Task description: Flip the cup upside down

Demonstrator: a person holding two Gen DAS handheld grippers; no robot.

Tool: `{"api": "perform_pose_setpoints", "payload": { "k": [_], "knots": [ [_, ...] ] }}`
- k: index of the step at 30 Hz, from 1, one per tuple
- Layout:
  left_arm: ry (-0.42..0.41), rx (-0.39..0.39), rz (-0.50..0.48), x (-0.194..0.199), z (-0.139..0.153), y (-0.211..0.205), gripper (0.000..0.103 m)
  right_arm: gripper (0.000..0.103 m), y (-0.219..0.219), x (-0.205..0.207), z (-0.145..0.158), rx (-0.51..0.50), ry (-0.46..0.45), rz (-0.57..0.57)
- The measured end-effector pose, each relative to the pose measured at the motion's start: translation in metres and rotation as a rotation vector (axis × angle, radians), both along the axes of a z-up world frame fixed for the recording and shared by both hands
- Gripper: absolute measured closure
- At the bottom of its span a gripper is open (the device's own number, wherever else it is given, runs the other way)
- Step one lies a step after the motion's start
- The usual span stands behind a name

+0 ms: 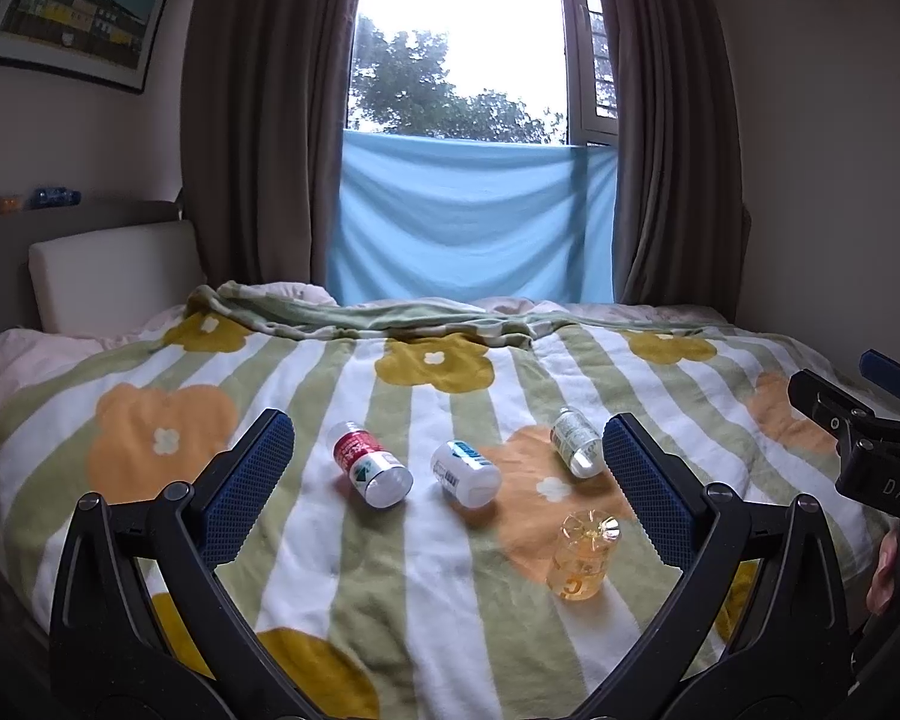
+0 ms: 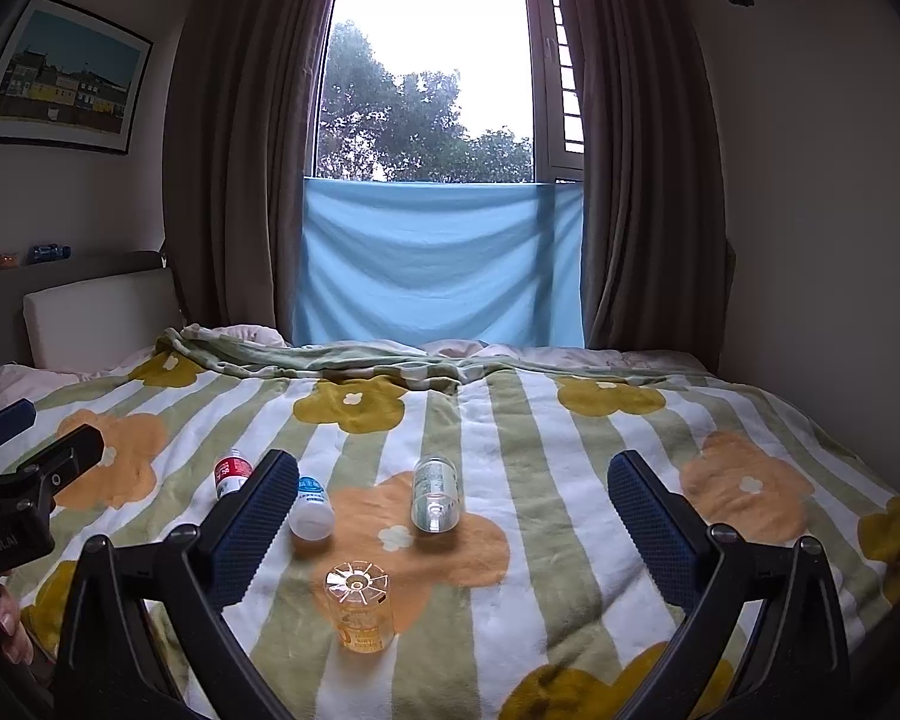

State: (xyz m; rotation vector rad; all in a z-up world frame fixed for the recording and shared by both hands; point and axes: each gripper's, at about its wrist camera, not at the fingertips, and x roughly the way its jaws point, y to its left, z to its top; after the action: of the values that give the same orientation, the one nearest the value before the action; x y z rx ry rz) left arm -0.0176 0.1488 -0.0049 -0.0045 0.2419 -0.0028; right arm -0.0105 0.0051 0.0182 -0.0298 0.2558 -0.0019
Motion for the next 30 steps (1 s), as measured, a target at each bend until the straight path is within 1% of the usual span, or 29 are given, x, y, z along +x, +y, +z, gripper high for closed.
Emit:
{"api": "perform_pose_setpoints", "payload": {
  "k": [11, 30],
  "knots": [
    [0.008, 0.002, -0.003, 0.0042, -0.0044, -0.0003, 0.000, 0.000, 0.0005, 0.0027, -0.0066, 0.015, 0.008, -0.001],
    [0.011, 0.006, -0.002, 0.0048, -0.0065, -0.0026, 0.000, 0.000, -0.0004, 0.0043, -0.0090, 0.017, 0.013, -0.003]
  ]
}}
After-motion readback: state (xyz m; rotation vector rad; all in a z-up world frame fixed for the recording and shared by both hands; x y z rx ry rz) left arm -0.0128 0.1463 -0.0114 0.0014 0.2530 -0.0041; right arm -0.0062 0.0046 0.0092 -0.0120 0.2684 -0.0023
